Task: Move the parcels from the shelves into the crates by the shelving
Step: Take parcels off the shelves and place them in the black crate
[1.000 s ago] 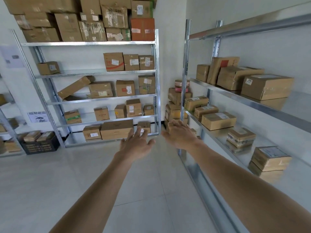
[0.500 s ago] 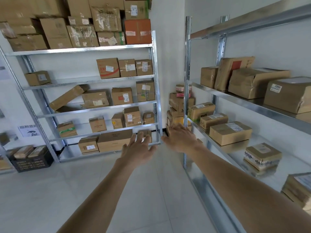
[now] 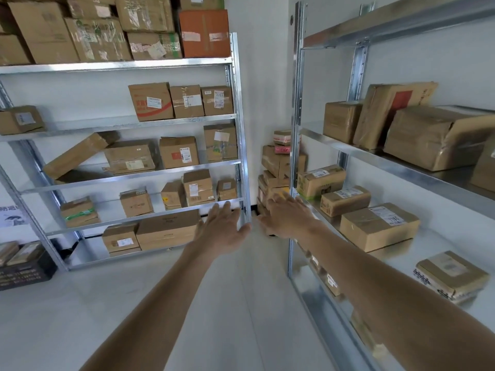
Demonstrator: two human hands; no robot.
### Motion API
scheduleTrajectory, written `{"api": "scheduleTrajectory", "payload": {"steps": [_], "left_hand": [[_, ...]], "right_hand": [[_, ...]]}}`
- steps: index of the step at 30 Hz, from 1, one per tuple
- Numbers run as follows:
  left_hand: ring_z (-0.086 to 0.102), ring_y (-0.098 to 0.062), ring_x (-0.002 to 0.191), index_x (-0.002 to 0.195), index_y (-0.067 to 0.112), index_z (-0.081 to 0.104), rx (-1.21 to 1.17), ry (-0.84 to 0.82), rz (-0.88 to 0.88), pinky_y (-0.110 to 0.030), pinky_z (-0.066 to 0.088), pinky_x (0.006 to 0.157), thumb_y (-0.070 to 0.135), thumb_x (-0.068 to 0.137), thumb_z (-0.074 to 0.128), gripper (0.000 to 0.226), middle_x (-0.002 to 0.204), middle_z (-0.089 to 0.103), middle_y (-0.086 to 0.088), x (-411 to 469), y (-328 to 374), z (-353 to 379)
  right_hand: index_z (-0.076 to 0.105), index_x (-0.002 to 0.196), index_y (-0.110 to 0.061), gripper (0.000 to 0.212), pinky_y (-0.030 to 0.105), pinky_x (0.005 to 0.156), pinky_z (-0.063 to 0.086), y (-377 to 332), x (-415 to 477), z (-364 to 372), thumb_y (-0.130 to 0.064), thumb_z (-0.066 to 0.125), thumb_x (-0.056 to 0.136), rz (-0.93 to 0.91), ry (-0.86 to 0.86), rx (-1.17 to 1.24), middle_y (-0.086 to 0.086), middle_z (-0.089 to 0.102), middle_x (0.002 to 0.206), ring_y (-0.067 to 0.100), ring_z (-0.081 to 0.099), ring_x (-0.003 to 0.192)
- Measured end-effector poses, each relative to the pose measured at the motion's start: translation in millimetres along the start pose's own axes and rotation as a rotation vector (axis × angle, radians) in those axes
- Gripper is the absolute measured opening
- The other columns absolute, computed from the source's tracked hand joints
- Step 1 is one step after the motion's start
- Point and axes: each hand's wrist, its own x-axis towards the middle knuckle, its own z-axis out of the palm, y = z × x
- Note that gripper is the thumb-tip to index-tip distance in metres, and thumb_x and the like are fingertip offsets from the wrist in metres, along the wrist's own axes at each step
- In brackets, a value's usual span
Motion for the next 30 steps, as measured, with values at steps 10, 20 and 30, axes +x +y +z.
{"api": "scheduleTrajectory", "payload": {"steps": [10,20,30], "left_hand": [[-0.011,-0.027,0.158,0.165,0.028,0.010,-0.030,-0.028,0.147,-0.057,0.012,0.125,0.063,0.104,0.025,0.071,0.172,-0.010,0.003,162,-47,-24],[-0.009,-0.027,0.158,0.165,0.027,0.012,-0.003,-0.058,0.291,-0.059,0.010,0.125,0.067,0.103,0.021,0.074,0.172,-0.008,0.002,284,-69,-40],[-0.009,-0.027,0.158,0.165,0.027,0.008,0.031,-0.069,0.352,-0.060,0.010,0.125,0.066,0.103,0.022,0.074,0.172,-0.008,0.000,408,-52,-33]], "right_hand": [[0.032,0.157,-0.012,0.069,0.052,0.125,0.017,5,141,-5,-0.056,0.034,0.103,0.158,0.003,-0.003,0.010,0.023,0.168,0.031,0.013,0.156],[0.032,0.158,-0.012,0.074,0.053,0.126,0.015,23,254,-5,-0.059,0.036,0.101,0.298,0.009,0.000,0.007,0.021,0.168,0.028,0.011,0.157],[0.033,0.157,-0.015,0.070,0.054,0.126,0.014,85,349,5,-0.057,0.039,0.101,0.326,0.033,0.011,0.007,0.023,0.168,0.029,0.012,0.156]]}}
